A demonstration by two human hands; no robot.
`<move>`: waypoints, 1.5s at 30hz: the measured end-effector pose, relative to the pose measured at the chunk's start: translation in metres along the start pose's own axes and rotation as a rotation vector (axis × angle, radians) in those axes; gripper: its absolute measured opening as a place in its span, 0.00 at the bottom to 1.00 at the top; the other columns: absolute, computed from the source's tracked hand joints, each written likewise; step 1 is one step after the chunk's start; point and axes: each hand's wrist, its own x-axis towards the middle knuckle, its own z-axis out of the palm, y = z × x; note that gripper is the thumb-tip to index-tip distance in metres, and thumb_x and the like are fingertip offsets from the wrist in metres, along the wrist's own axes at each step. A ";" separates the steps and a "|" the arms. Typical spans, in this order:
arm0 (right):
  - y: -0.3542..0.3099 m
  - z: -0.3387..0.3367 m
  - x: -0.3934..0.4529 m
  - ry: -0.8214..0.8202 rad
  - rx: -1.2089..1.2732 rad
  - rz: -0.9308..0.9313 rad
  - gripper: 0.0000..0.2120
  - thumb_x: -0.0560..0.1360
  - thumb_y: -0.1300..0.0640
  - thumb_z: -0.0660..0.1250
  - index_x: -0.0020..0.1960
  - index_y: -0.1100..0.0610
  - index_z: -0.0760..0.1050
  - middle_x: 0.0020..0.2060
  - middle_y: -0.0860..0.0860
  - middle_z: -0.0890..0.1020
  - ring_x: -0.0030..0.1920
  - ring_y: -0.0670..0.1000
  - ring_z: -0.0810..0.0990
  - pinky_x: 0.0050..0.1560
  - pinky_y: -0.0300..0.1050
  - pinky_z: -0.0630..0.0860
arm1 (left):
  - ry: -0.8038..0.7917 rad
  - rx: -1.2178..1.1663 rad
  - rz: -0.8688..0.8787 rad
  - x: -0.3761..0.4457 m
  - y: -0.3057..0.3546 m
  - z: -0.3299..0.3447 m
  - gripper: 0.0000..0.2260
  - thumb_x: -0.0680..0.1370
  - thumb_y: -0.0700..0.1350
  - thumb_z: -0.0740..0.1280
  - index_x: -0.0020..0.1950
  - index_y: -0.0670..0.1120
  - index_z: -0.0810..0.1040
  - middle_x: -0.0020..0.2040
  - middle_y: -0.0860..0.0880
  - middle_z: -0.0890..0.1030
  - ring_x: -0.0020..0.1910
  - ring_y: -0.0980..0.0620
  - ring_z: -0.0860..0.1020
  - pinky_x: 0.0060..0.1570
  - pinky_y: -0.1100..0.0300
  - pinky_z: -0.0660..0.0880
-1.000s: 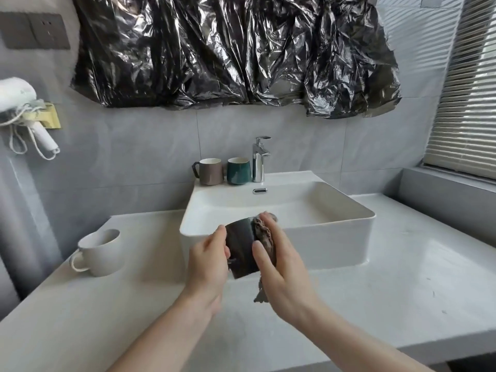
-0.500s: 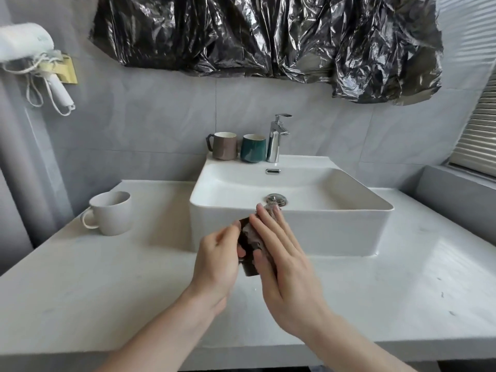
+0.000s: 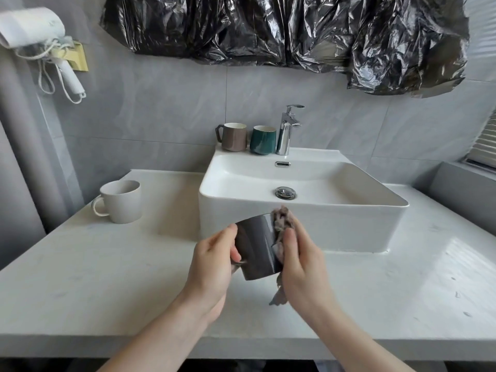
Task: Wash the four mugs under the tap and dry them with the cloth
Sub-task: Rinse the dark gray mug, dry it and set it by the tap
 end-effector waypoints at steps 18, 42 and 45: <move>0.002 0.016 -0.025 -0.052 0.160 0.052 0.22 0.83 0.46 0.62 0.77 0.38 0.67 0.62 0.44 0.84 0.55 0.46 0.84 0.59 0.47 0.80 | 0.029 0.044 -0.091 0.001 -0.014 -0.005 0.21 0.68 0.55 0.82 0.54 0.44 0.84 0.47 0.47 0.89 0.49 0.47 0.88 0.54 0.47 0.85; -0.010 0.042 -0.039 0.018 -0.151 -0.333 0.27 0.83 0.54 0.59 0.82 0.45 0.61 0.81 0.43 0.64 0.81 0.46 0.61 0.79 0.45 0.62 | 0.132 -0.045 -0.024 0.006 -0.005 0.000 0.10 0.73 0.49 0.79 0.42 0.42 0.85 0.36 0.48 0.84 0.35 0.51 0.81 0.33 0.59 0.78; -0.006 0.034 -0.029 0.003 -0.028 -0.253 0.25 0.84 0.54 0.56 0.80 0.40 0.62 0.72 0.43 0.75 0.70 0.48 0.77 0.70 0.52 0.75 | 0.142 -0.056 0.002 0.003 -0.006 0.001 0.10 0.73 0.47 0.80 0.45 0.42 0.86 0.38 0.47 0.85 0.36 0.51 0.82 0.34 0.59 0.79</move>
